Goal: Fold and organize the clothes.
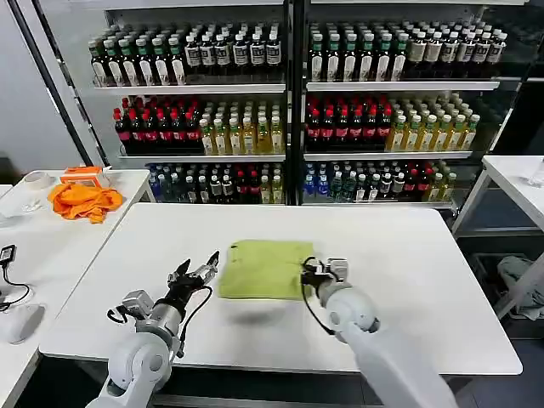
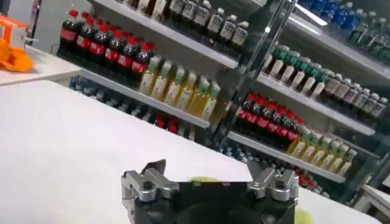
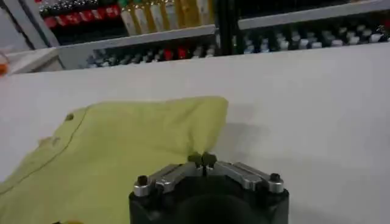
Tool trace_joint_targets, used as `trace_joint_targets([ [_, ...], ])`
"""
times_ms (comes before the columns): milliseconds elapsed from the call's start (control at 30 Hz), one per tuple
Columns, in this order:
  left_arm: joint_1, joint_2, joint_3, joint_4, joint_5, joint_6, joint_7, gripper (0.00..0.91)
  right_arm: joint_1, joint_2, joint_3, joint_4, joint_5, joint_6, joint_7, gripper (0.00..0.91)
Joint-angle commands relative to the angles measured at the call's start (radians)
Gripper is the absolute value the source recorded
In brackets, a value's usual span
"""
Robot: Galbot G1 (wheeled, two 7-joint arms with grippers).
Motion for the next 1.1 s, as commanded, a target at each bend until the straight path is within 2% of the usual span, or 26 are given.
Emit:
trace_joint_targets([
  [33,0.004,-0.007,0.01,0.004,0.062,-0.004,0.007,0.907,-0.038,-0.169,0.066,0.067,-0.153,0.0,-0.121,0.907],
  [67,0.006,-0.005,0.013,0.004,0.08,-0.006,0.012,0.907,-0.044,-0.175,0.071,0.074,-0.177,0.001,-0.131,0.907],
  [167,0.017,0.004,0.02,-0.004,0.131,-0.019,0.029,0.907,-0.096,-0.202,0.098,0.124,-0.271,0.069,-0.169,0.907],
  [333,0.029,0.015,0.019,-0.019,0.178,-0.029,0.038,0.907,-0.209,-0.209,0.175,0.208,-0.404,0.251,-0.162,0.907],
  [533,0.035,0.034,0.017,-0.034,0.246,-0.052,0.051,0.907,-0.421,-0.159,0.289,0.343,-0.503,0.404,-0.151,0.907],
  [767,0.052,0.05,0.017,-0.06,0.27,-0.059,0.058,0.907,-0.586,-0.096,0.378,0.438,-0.522,0.436,-0.169,0.907],
  [933,0.083,0.045,0.016,-0.084,0.311,-0.077,0.07,0.907,-0.626,-0.062,0.399,0.435,-0.575,0.452,-0.178,0.907],
  [1100,0.131,0.046,0.007,-0.12,0.339,-0.084,0.084,0.907,-0.627,-0.047,0.407,0.424,-0.576,0.45,-0.182,0.907],
])
